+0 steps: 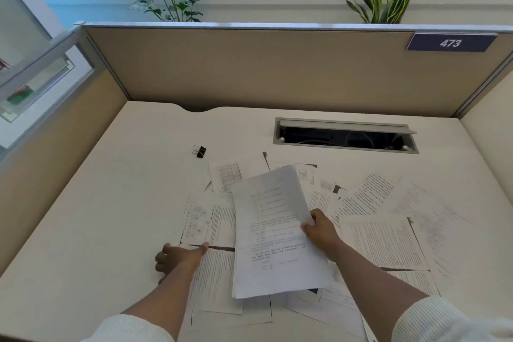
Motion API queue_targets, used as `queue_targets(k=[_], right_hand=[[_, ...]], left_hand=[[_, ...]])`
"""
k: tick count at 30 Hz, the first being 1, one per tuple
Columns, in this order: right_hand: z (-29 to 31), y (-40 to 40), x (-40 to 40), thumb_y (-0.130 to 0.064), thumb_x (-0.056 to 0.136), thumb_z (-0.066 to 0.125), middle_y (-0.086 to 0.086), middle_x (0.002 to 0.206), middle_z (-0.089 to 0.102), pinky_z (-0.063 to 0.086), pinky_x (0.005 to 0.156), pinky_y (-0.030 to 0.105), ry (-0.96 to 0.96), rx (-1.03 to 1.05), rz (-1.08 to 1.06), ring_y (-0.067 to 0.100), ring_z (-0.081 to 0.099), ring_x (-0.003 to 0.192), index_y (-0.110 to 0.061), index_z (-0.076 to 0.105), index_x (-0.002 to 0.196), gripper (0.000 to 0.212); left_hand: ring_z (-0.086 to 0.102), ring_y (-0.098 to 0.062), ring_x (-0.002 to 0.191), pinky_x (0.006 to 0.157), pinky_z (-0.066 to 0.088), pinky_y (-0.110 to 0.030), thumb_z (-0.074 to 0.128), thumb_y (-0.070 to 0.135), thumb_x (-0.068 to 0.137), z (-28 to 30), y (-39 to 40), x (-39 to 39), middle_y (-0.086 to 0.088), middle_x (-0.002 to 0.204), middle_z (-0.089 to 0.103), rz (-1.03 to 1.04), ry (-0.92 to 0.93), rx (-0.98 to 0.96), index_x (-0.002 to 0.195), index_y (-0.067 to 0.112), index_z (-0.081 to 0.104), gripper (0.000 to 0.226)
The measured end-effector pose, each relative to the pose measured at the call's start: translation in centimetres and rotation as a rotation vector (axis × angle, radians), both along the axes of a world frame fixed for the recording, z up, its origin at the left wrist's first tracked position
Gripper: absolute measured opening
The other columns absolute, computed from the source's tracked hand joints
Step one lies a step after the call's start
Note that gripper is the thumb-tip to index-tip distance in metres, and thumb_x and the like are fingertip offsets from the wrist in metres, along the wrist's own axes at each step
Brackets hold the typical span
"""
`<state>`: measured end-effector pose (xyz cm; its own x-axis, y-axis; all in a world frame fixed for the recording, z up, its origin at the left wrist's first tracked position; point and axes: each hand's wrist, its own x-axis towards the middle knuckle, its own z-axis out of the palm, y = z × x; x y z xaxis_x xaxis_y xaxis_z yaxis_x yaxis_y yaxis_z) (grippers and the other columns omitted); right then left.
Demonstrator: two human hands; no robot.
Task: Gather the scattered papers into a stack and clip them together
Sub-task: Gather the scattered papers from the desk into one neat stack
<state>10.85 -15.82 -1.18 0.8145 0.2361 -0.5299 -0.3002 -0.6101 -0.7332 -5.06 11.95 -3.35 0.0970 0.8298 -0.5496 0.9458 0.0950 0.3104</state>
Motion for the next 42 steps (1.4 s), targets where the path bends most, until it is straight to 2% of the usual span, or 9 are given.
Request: queue_targets(k=[3, 8, 13, 18, 22, 28, 32, 37, 42], right_hand=[[-0.2, 0.5, -0.1, -0.012, 0.092, 0.048, 0.007, 0.102, 0.057, 0.044, 0.065, 0.029, 0.028, -0.023, -0.015, 0.019, 0.055, 0.085, -0.01, 0.047, 0.108, 0.016], [-0.5, 0.9, -0.2, -0.007, 0.091, 0.039, 0.007, 0.107, 0.057, 0.043, 0.076, 0.033, 0.028, -0.057, 0.007, 0.025, 0.055, 0.094, -0.011, 0.046, 0.118, 0.027], [-0.7, 1.2, -0.2, -0.005, 0.091, 0.039, 0.009, 0.108, 0.059, 0.045, 0.075, 0.034, 0.019, -0.071, 0.016, 0.026, 0.057, 0.093, -0.011, 0.048, 0.116, 0.028], [-0.5, 0.9, 0.3, -0.002, 0.088, 0.038, 0.007, 0.1, 0.06, 0.043, 0.062, 0.026, -0.009, -0.052, -0.03, 0.018, 0.056, 0.081, -0.013, 0.051, 0.109, 0.027], [-0.2, 1.0, 0.8, -0.001, 0.087, 0.04, 0.002, 0.097, 0.059, 0.045, 0.058, 0.026, 0.081, 0.048, -0.129, 0.014, 0.057, 0.081, -0.014, 0.051, 0.11, 0.029], [0.3, 2.0, 0.8, 0.001, 0.088, 0.04, 0.001, 0.111, 0.059, 0.051, 0.062, 0.026, 0.273, 0.232, -0.199, 0.016, 0.059, 0.093, -0.016, 0.048, 0.119, 0.036], [0.3, 2.3, 1.2, -0.001, 0.09, 0.046, 0.002, 0.117, 0.062, 0.056, 0.081, 0.038, 0.309, 0.268, -0.176, 0.022, 0.062, 0.101, -0.016, 0.05, 0.122, 0.036], [0.7, 1.8, 1.7, -0.003, 0.09, 0.05, 0.0, 0.115, 0.066, 0.057, 0.076, 0.036, 0.317, 0.309, -0.138, 0.022, 0.066, 0.099, -0.02, 0.053, 0.122, 0.036], [0.9, 1.0, 1.8, -0.005, 0.091, 0.051, -0.007, 0.105, 0.069, 0.057, 0.059, 0.028, 0.293, 0.283, -0.103, 0.016, 0.069, 0.091, -0.028, 0.055, 0.115, 0.033]], left_hand=[[0.029, -0.037, 0.135, 0.109, 0.032, -0.057, 0.09, 0.047, 0.06, -0.6, 0.3, -0.6, -0.021, 0.145, 0.03, -0.062, 0.058, 0.043, 0.146, 0.005, 0.03, 0.113], [0.034, -0.036, 0.13, 0.105, 0.032, -0.055, 0.092, 0.048, 0.055, -0.8, 0.3, -1.3, -0.02, 0.138, 0.038, -0.07, 0.058, 0.055, 0.141, 0.01, 0.034, 0.111], [0.044, -0.035, 0.119, 0.101, 0.041, -0.05, 0.087, 0.048, 0.066, -0.7, 0.7, -1.4, -0.018, 0.125, 0.044, -0.054, 0.053, 0.046, 0.12, 0.006, 0.052, 0.077], [0.06, -0.029, 0.092, 0.079, 0.051, -0.037, 0.062, 0.039, 0.093, -0.7, 1.6, -1.3, -0.011, 0.113, 0.064, -0.088, -0.242, 0.076, 0.113, 0.012, 0.062, 0.034], [0.064, -0.025, 0.088, 0.077, 0.05, -0.032, 0.055, 0.031, 0.099, -0.1, 2.3, -1.0, -0.003, 0.101, 0.072, -0.211, -0.482, 0.068, 0.102, 0.022, 0.066, 0.015], [0.066, -0.016, 0.1, 0.083, 0.05, -0.027, 0.059, 0.031, 0.098, 1.2, 1.5, 0.5, 0.007, 0.108, 0.069, -0.178, -0.741, -0.219, 0.123, 0.023, 0.065, 0.026], [0.069, -0.003, 0.092, 0.073, 0.053, -0.02, 0.063, 0.032, 0.095, 2.3, 0.1, 2.2, 0.019, 0.097, 0.075, -0.174, -0.812, -0.391, 0.108, 0.033, 0.068, 0.014], [0.073, -0.026, 0.095, 0.075, 0.061, -0.038, 0.062, 0.042, 0.094, 2.8, -1.6, 4.1, -0.002, 0.101, 0.078, -0.144, -0.763, -0.56, 0.11, 0.032, 0.07, 0.02], [0.071, -0.027, 0.089, 0.078, 0.057, -0.039, 0.057, 0.02, 0.099, 2.1, -2.6, 5.4, -0.014, 0.107, 0.075, -0.17, -0.738, -0.646, 0.104, 0.018, 0.074, 0.018]])
